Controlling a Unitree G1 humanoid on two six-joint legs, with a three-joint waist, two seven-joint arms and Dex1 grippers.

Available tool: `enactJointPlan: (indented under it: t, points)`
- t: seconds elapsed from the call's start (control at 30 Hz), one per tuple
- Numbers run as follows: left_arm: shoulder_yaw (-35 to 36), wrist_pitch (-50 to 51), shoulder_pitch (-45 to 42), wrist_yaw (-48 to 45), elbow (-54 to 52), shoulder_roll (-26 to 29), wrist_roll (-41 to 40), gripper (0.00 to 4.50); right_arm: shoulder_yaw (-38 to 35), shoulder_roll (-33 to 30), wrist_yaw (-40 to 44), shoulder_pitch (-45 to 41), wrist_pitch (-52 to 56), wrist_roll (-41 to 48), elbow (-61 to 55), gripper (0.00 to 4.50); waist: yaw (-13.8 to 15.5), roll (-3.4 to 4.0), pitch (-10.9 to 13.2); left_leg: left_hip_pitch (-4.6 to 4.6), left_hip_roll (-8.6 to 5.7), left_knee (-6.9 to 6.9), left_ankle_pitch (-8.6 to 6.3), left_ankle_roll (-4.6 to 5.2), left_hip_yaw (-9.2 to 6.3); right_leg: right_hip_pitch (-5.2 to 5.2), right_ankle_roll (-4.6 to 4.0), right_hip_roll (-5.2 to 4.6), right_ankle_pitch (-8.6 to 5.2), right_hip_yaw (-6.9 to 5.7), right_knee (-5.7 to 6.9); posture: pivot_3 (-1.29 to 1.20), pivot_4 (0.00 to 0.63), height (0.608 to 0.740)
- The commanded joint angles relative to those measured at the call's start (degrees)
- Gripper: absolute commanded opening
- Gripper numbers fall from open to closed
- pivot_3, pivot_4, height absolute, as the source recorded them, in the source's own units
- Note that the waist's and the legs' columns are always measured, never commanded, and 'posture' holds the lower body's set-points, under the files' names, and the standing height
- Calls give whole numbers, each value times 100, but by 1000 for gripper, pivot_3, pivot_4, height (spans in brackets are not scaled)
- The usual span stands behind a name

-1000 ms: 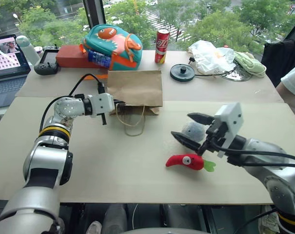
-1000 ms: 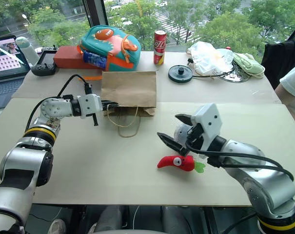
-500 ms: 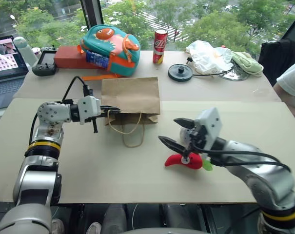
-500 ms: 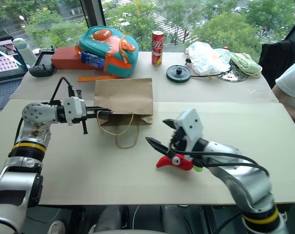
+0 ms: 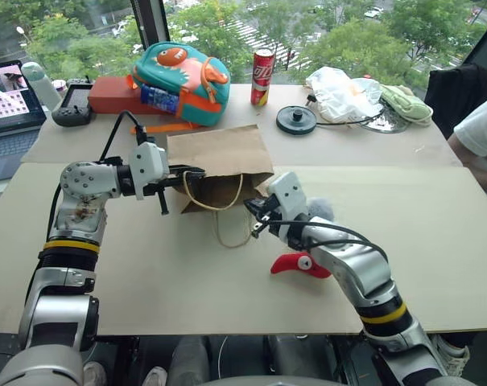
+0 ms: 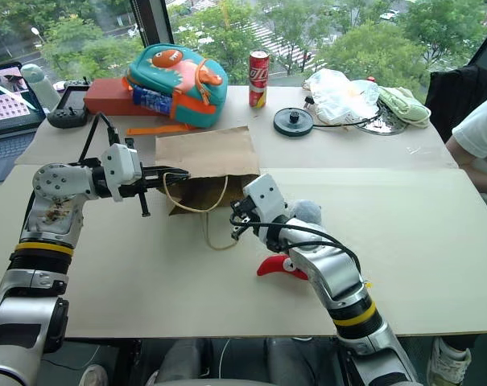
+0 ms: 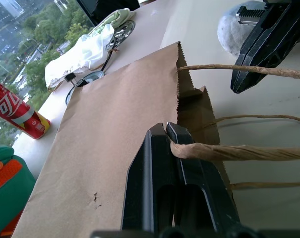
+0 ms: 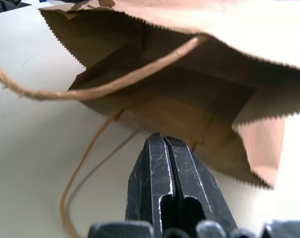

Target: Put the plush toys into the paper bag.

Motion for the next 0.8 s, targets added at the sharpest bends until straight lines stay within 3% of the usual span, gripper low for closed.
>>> enactJointPlan:
  t: [0.03, 0.33, 0.8]
  points:
    - [66, 80, -61, 56, -213, -13, -138, 0, -8, 409, -84, -296, -550, -338, 505, 33, 0, 0, 0, -1, 0, 0, 0, 0, 0, -1, 0, 0, 0, 0, 1, 0, 150, 722]
    - [161, 480, -223, 59, -416, -86, -378, 0, -2, 1053, -353, -790, -1169, -1127, 2284, 33, -17, 1, -1, 1, 0, -4, 1, -1, 0, -4, -1, 1, 0, -1, 5, 0, 150, 722]
    - [323, 1145, -505, 369, -628, -117, -690, 0, 80, 1227, -149, -652, -643, -1571, 2543, 33, -41, 3, -1, 3, 0, -10, 1, -2, 0, -5, -2, 0, -1, -1, 5, 0, 150, 722]
